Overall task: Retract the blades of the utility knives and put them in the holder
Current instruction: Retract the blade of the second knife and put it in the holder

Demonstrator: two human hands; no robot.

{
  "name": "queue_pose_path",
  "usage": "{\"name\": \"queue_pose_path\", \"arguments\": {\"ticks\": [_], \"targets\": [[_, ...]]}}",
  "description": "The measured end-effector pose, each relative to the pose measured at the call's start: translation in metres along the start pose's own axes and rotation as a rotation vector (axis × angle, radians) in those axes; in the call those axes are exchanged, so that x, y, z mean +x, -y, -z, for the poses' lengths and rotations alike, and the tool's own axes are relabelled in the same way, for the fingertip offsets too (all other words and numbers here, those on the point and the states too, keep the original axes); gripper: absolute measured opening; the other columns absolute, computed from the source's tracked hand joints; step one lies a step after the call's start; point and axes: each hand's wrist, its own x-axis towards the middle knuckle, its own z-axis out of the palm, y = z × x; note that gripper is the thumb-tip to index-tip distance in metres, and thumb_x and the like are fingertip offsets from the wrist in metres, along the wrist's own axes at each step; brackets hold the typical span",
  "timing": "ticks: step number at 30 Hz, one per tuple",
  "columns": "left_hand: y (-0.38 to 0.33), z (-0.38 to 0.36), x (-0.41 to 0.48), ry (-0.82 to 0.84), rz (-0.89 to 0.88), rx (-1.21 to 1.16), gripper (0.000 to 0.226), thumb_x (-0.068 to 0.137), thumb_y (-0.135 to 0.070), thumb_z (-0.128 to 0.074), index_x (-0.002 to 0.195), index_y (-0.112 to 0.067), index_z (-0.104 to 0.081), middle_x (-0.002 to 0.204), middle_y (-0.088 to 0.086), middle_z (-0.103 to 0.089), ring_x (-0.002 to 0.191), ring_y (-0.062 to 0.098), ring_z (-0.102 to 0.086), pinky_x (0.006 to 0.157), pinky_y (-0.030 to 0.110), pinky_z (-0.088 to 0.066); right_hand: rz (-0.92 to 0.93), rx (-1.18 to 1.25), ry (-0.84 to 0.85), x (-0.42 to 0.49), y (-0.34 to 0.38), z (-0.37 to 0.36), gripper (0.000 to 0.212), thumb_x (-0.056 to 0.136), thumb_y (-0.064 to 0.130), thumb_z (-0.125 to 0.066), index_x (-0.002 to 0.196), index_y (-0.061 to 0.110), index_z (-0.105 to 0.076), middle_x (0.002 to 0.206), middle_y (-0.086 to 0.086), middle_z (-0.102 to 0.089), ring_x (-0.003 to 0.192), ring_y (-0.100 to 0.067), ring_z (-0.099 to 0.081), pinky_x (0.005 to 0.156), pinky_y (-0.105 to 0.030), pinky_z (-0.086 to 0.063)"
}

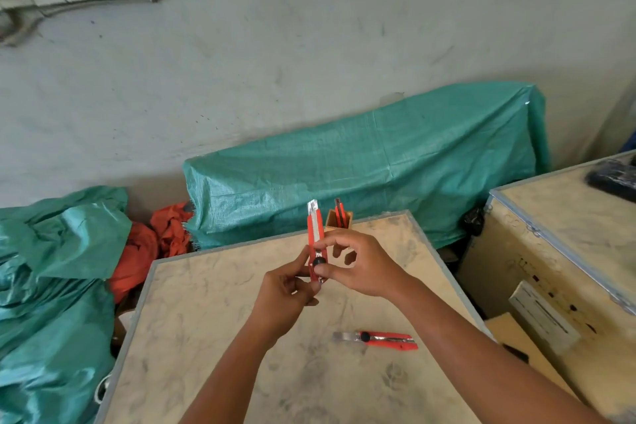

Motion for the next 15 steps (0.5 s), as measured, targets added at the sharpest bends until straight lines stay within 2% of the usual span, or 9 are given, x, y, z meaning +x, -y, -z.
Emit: {"name": "queue_pose_path", "arguments": {"ticks": [2,6,8,12,15], "targets": [[0.000,-0.003,0.007,0.021,-0.004,0.007,0.062,0.089,0.004,-0.067,0.142,-0.023,-0.051,0.091,-0.008,-0.076,0.063,0.006,-0.056,0.070,0.029,-0.062,0.004,-0.004,-0.033,0.002,-0.006,0.002,0.021,0.077,0.031,-0.085,0.096,0.031,-0.075,0.115,0.014,-0.070,0.092,-0.006,-0.062,0.069,-0.018,-0.050],[0.001,-0.012,0.023,0.052,-0.004,0.001,0.062,0.089,0.005,-0.066,0.140,-0.027,-0.051,0.099,-0.003,-0.076,0.071,0.013,-0.058,0.069,0.029,-0.062,-0.027,-0.007,-0.154,0.009,-0.017,-0.001,0.027,0.071,0.036,-0.089,0.080,0.029,-0.065,0.094,0.009,-0.071,0.084,-0.010,-0.061,0.067,-0.015,-0.047],[0.003,-0.014,0.033,0.047,-0.022,0.032,0.064,0.089,0.004,-0.066,0.138,-0.034,-0.051,0.097,-0.002,-0.074,0.068,0.011,-0.058,0.070,0.032,-0.063,-0.072,0.032,-0.168,0.013,-0.023,0.001,0.024,0.075,0.037,-0.086,0.084,0.027,-0.067,0.096,0.011,-0.071,0.085,-0.008,-0.064,0.069,-0.015,-0.050],[0.013,-0.018,0.066,0.084,-0.015,0.119,0.066,0.088,0.006,-0.067,0.140,-0.032,-0.052,0.098,0.003,-0.072,0.064,0.009,-0.055,0.073,0.034,-0.063,-0.217,0.172,-0.207,0.036,-0.052,0.013,0.018,0.089,0.026,-0.075,0.107,0.023,-0.074,0.105,0.012,-0.073,0.087,-0.007,-0.072,0.079,-0.021,-0.059],[0.020,-0.023,0.095,0.124,-0.010,0.201,0.068,0.088,0.005,-0.067,0.137,-0.039,-0.051,0.099,0.000,-0.073,0.063,0.007,-0.054,0.074,0.035,-0.060,-0.258,0.160,-0.210,0.057,-0.078,0.022,0.021,0.089,0.016,-0.075,0.108,0.027,-0.076,0.105,0.014,-0.074,0.087,-0.008,-0.072,0.078,-0.022,-0.059]]}}
